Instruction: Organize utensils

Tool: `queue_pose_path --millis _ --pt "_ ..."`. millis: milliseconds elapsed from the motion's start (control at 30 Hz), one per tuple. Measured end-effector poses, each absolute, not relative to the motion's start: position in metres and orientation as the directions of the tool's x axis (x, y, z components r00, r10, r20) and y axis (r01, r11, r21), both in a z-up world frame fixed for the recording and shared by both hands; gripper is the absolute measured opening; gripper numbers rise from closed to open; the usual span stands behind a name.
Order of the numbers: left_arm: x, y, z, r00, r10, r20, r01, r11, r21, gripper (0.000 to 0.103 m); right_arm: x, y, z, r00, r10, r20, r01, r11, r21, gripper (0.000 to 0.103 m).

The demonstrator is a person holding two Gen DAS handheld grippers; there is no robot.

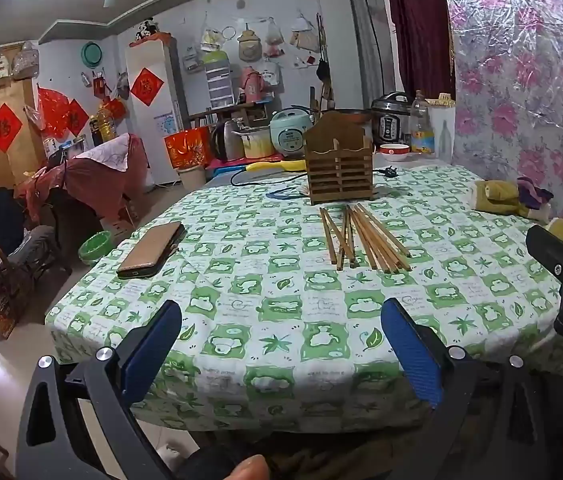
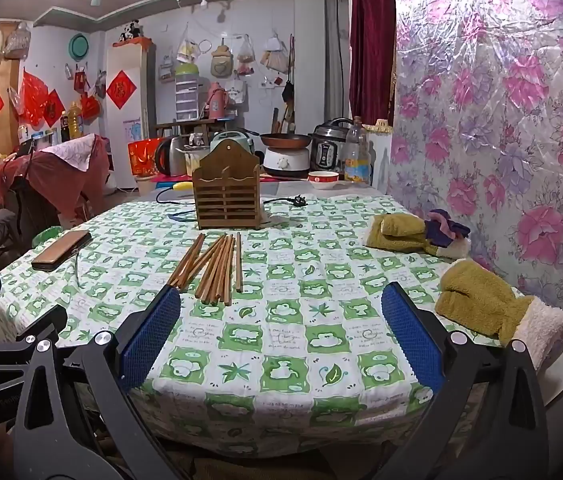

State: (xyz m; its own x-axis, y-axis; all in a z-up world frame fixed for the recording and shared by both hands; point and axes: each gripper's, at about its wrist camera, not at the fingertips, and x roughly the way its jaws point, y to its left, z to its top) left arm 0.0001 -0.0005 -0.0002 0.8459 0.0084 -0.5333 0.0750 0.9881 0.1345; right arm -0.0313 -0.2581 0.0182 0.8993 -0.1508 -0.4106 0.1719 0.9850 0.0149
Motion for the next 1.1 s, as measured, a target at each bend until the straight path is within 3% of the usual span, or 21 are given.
queue_pose_path --millis 1100 --pt "0.0025 0.0005 0.0014 0.848 0.012 -0.53 0.065 0.99 0.126 0.098 -0.0306 -0.2585 0.0177 0.897 -0.151 -0.415 0.172 0.985 0.014 0.097"
